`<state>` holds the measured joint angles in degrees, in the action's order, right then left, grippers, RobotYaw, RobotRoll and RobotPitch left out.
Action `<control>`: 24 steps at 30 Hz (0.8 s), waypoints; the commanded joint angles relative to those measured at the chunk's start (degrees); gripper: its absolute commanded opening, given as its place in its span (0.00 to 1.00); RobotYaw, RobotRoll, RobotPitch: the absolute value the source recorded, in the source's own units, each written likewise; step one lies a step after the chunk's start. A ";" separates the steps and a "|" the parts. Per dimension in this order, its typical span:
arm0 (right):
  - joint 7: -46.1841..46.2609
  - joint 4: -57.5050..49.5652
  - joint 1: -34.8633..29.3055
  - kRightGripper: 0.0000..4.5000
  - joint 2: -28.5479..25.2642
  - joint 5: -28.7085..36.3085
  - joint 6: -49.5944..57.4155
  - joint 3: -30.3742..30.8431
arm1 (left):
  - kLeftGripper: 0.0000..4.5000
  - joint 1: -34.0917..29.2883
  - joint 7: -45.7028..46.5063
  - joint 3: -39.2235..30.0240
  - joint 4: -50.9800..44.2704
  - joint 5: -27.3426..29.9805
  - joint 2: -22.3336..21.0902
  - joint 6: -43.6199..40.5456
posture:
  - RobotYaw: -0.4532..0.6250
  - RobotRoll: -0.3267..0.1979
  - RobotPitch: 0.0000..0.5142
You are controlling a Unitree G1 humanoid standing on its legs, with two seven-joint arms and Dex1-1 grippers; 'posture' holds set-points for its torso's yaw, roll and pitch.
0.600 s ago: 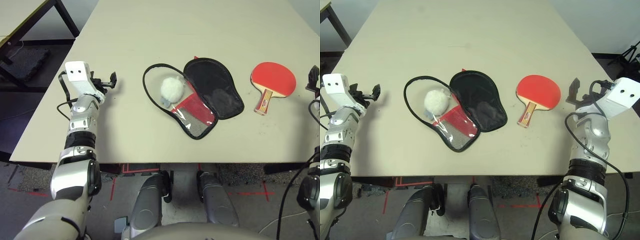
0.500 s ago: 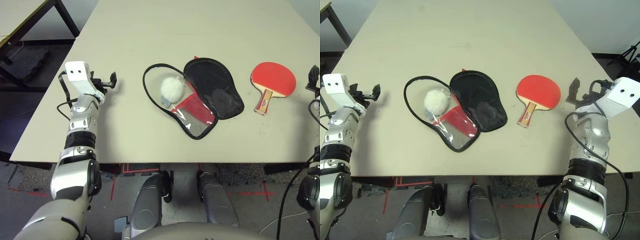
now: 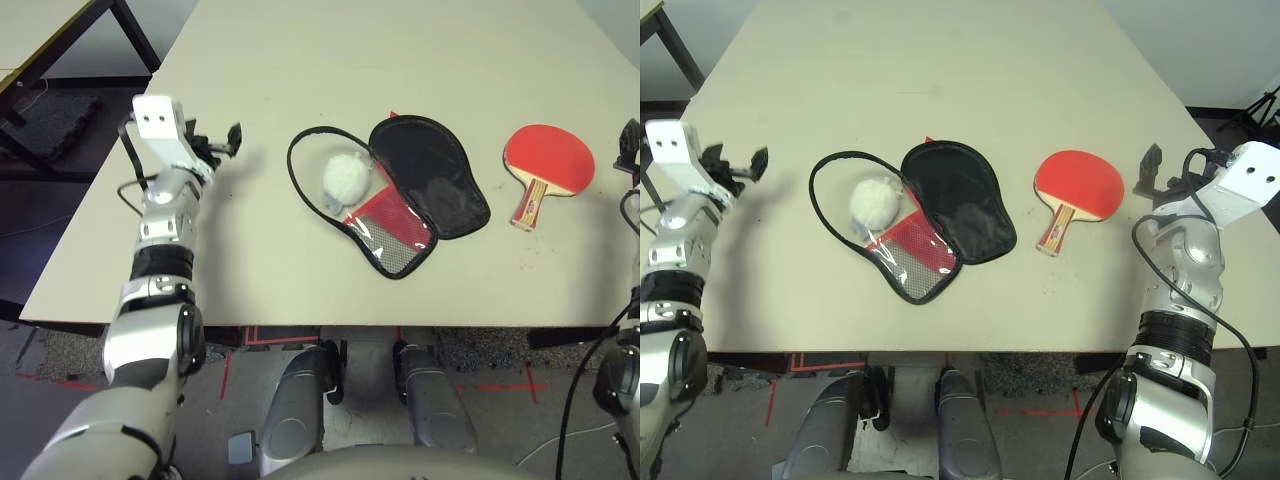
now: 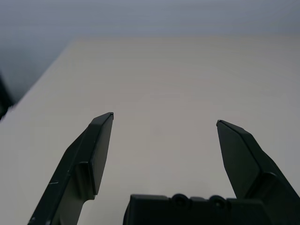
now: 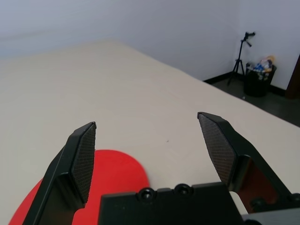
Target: Store the ping-pong paddle in its case and zip it.
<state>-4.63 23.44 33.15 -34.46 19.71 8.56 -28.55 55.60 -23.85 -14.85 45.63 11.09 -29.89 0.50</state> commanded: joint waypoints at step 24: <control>12.81 -26.16 3.13 0.99 8.92 3.57 51.55 2.68 | 1.00 2.30 -35.43 20.27 -15.66 0.00 9.36 -18.05 | 0.35 0.62 0.33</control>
<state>7.47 -1.80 36.62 -26.05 23.76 58.20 -25.67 58.86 -58.52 4.37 31.88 11.51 -20.46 -17.18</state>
